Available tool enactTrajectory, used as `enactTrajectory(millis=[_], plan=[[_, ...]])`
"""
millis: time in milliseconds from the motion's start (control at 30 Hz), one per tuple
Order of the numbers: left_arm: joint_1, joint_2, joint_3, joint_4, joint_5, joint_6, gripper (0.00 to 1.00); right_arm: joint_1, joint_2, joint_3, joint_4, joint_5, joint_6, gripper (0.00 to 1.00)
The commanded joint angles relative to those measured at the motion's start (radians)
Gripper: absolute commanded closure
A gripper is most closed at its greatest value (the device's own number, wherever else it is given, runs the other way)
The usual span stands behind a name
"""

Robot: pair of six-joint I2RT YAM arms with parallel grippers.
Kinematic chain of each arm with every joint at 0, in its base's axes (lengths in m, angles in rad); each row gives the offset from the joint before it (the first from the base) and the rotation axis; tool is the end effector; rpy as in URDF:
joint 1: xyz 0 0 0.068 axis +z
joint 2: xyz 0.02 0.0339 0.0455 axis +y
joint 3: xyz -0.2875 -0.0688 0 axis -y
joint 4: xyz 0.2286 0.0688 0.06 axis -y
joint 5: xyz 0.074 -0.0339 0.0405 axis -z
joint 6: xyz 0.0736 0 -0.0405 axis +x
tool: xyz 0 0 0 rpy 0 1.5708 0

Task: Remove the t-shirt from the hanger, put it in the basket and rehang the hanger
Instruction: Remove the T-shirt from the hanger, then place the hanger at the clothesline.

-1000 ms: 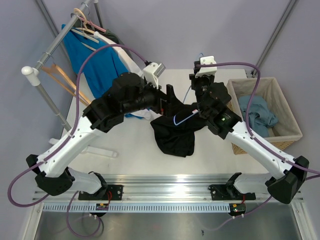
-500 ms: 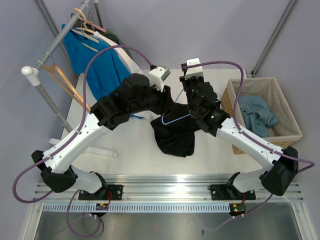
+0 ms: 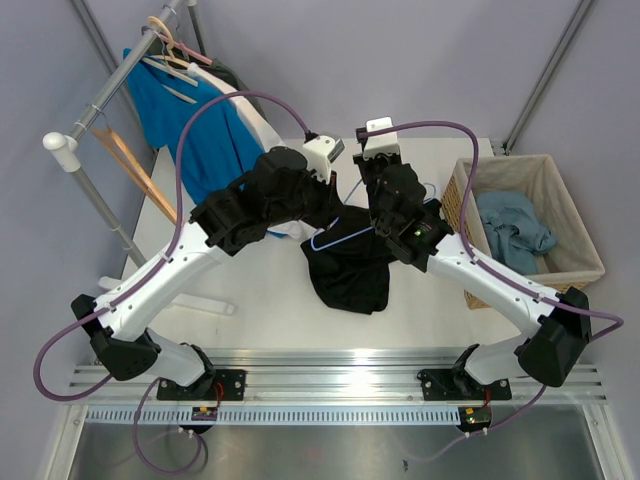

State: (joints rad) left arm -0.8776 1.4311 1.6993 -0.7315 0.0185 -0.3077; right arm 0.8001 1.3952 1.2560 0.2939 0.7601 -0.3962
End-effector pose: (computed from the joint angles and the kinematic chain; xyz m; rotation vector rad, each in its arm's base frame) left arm 0.2012 -0.2443 0.4507 0.6077 2.0315 -0.7485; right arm 0.2665 0.2016 0.4439 -0.2352 1.4432 -0.2081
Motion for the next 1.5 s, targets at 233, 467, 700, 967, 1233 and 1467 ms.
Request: enactTrajectory(millis=[233, 467, 700, 967, 1233, 1467], plan=[[-0.008, -0.058, -0.078, 0.079, 0.006, -0.043, 1.0, 0.019, -0.03, 0.077, -0.079, -0.074, 0.114, 0.91], [-0.008, -0.138, -0.153, 0.089, -0.043, -0.097, 1.0, 0.019, -0.067, 0.138, -0.255, -0.183, 0.266, 0.28], [-0.009, -0.287, -0.328, 0.089, -0.12, -0.106, 1.0, 0.019, -0.162, 0.108, -0.355, -0.239, 0.367, 0.01], [-0.011, -0.523, -0.49, 0.073, -0.189, -0.123, 1.0, 0.019, -0.272, 0.082, -0.372, -0.154, 0.382, 0.01], [-0.009, -0.669, -0.535, 0.047, -0.247, -0.14, 1.0, 0.021, -0.309, 0.08, -0.401, -0.162, 0.39, 0.01], [-0.009, -0.765, -0.5, -0.048, -0.462, -0.154, 1.0, 0.019, -0.331, 0.083, -0.426, -0.154, 0.39, 0.0]])
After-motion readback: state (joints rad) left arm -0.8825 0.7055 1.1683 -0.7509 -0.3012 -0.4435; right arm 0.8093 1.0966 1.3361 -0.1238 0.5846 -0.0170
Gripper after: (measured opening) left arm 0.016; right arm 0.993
